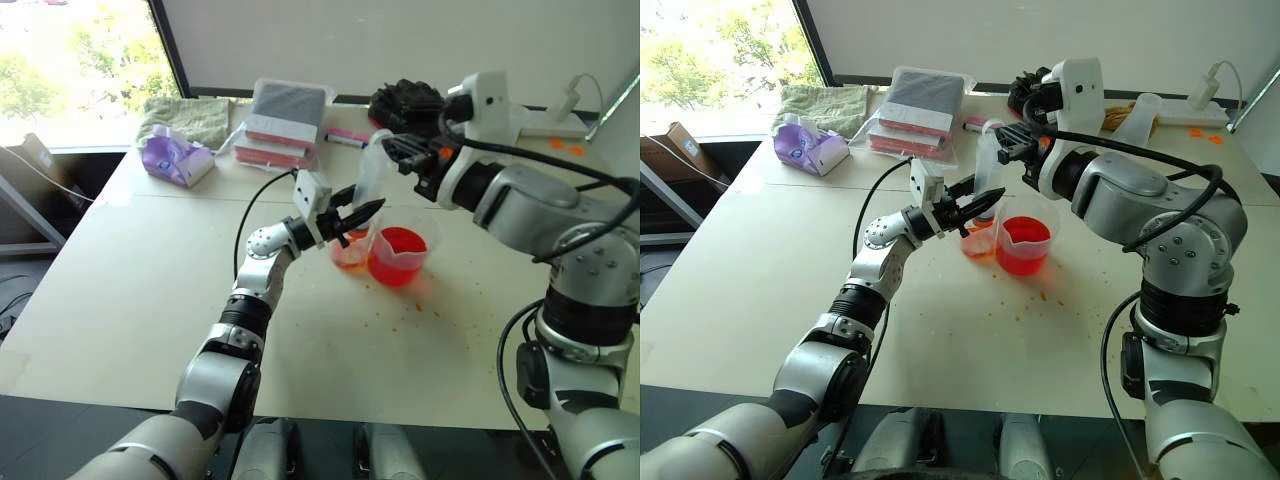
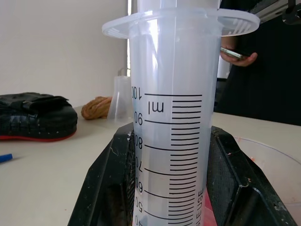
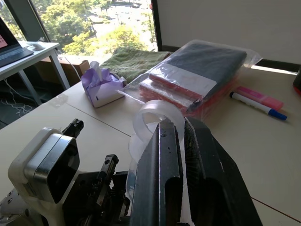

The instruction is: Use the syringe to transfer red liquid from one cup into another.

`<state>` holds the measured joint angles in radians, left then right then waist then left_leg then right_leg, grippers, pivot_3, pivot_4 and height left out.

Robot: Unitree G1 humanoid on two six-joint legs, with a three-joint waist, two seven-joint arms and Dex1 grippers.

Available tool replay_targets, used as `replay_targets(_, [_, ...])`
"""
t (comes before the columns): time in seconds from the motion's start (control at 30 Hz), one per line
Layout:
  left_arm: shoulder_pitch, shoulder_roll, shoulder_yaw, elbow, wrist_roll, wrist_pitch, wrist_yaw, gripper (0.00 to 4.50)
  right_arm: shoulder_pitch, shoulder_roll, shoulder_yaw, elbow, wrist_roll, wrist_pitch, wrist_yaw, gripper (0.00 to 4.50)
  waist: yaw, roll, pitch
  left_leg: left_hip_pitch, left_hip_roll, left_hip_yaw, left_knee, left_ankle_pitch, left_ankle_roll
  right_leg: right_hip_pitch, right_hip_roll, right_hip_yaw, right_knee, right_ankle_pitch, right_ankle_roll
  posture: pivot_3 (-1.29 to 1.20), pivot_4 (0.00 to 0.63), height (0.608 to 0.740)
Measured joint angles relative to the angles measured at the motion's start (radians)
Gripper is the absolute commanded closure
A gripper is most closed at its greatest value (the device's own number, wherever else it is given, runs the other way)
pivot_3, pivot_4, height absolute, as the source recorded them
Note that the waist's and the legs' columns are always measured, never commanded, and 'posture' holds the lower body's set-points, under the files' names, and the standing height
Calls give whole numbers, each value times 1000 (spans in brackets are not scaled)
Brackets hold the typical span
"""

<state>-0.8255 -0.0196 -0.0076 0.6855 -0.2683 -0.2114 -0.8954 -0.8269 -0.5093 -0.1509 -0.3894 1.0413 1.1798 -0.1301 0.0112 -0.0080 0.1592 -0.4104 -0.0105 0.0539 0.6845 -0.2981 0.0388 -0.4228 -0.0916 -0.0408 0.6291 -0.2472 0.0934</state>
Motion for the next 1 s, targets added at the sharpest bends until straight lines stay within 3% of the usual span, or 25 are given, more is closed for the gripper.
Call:
replay_targets(0.83, [-2,6,0,-4,6,0,0,3040,25,15,3,-13,-118,1,132,4475,0,0,0,0,0,0,0,0,0,0,0,0,0,0,0,0,150,740])
replay_targets(0.87, [-2,6,1,-5,6,1,2,3040,24,13,2,-13,-119,1,142,3766,-1,0,0,0,0,0,0,0,0,0,0,0,0,0,0,0,150,740])
replay_targets(1.0, [-3,6,15,-7,2,6,27,3040,20,24,14,-22,-112,14,197,1799,-2,0,0,0,0,0,-1,0,0,-1,0,0,0,0,0,0,150,740])
